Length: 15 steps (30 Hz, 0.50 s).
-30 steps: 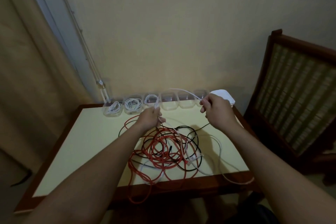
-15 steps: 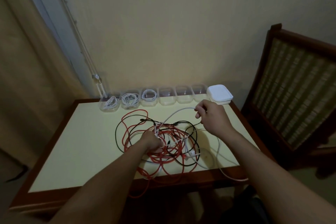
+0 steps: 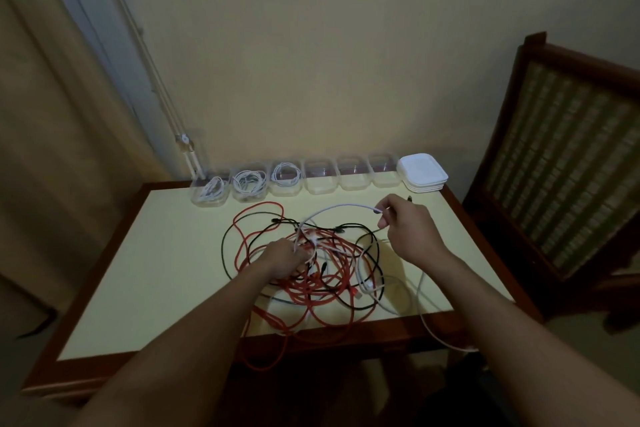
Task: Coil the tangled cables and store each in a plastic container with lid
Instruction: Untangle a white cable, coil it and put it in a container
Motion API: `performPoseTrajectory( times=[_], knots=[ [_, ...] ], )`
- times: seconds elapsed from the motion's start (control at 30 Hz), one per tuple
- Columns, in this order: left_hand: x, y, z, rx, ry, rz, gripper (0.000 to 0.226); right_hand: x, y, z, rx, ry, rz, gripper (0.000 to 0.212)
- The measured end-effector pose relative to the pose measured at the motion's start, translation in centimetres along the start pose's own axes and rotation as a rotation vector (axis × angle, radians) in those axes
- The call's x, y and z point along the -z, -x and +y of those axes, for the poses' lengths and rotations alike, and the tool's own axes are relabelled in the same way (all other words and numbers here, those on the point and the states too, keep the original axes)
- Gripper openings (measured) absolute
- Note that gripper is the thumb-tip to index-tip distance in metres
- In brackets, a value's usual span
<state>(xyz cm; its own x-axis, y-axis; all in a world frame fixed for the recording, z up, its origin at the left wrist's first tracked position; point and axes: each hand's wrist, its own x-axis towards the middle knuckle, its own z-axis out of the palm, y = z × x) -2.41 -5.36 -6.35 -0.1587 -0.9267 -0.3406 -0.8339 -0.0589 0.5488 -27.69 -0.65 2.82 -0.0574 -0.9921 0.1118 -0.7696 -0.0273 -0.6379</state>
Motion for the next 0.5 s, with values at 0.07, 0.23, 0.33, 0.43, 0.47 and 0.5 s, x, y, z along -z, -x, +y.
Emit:
performPoseTrajectory(
  times=[0.07, 0.23, 0.33, 0.43, 0.47, 0.5],
  knots=[
    [-0.3, -0.1, 0.1, -0.009, -0.128, -0.013, 0.048, 0.1, 0.0, 0.0, -0.001, -0.012, 0.004, 0.027],
    [-0.1, -0.3, 0.7, -0.002, -0.038, 0.118, 0.039, 0.3, -0.1, 0.2, -0.009, 0.011, 0.024, 0.024],
    [1.7, 0.4, 1.8, -0.062, 0.138, 0.202, 0.042, 0.5, -0.2, 0.6, -0.073, 0.046, 0.042, 0.021],
    [3.8, 2.0, 3.5, -0.194, 0.16, 0.276, 0.046, 0.1, 0.1, 0.1, -0.114, -0.012, 0.026, 0.042],
    [4.4, 2.7, 4.2, -0.245, 0.132, 0.29, 0.047, -0.2, 0.3, -0.5, -0.094, -0.038, 0.019, 0.052],
    [4.8, 3.2, 4.9, -0.293, 0.091, 0.307, 0.049, -0.5, 0.4, -1.1, -0.062, -0.047, 0.024, 0.06]
  ],
)
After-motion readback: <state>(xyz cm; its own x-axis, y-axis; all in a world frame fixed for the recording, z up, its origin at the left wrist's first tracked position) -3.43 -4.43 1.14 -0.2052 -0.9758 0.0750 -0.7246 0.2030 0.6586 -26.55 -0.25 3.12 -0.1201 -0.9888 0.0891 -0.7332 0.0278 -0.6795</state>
